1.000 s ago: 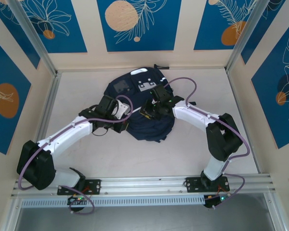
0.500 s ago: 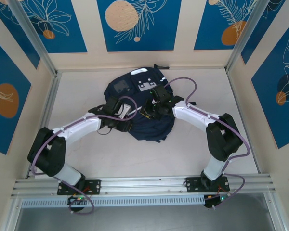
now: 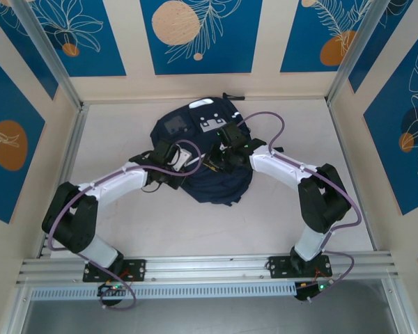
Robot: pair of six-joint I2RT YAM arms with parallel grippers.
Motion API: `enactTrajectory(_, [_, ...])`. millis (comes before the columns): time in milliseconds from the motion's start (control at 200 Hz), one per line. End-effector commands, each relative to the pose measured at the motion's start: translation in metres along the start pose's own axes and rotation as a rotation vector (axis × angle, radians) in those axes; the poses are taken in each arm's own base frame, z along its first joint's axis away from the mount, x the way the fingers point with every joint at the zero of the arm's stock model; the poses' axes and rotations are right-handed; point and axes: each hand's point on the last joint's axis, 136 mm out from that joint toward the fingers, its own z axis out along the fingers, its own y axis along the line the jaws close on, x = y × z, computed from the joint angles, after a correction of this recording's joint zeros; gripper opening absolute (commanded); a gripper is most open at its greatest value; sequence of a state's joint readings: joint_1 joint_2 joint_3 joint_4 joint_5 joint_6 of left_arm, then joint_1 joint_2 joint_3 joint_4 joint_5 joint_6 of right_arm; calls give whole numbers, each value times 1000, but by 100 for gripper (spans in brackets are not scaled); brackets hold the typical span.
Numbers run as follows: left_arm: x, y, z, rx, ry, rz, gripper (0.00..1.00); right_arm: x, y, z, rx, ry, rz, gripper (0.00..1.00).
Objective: Pack the student bag
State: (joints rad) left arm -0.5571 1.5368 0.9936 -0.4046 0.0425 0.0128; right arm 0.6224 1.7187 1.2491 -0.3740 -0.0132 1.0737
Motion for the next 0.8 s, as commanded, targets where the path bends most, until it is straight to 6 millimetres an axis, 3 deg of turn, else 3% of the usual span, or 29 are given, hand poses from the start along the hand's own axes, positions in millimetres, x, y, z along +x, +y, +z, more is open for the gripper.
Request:
enactTrajectory(0, [-12, 7, -17, -37, -60, 24, 5, -5, 14, -12, -36, -34, -24, 22])
enactTrajectory(65, [-12, 7, -19, -36, -66, 25, 0, -5, 14, -12, -36, -33, -24, 22])
enactTrajectory(390, [-5, -11, -29, 60, -55, 23, 0, -4, 14, -10, -40, -25, -25, 18])
enactTrajectory(655, [7, -51, -52, 254, -66, 38, 0, -6, 12, -5, -30, -28, -10, 11])
enactTrajectory(795, [9, -63, -57, 296, -67, 48, 0, -7, 12, -3, -33, -28, -1, 10])
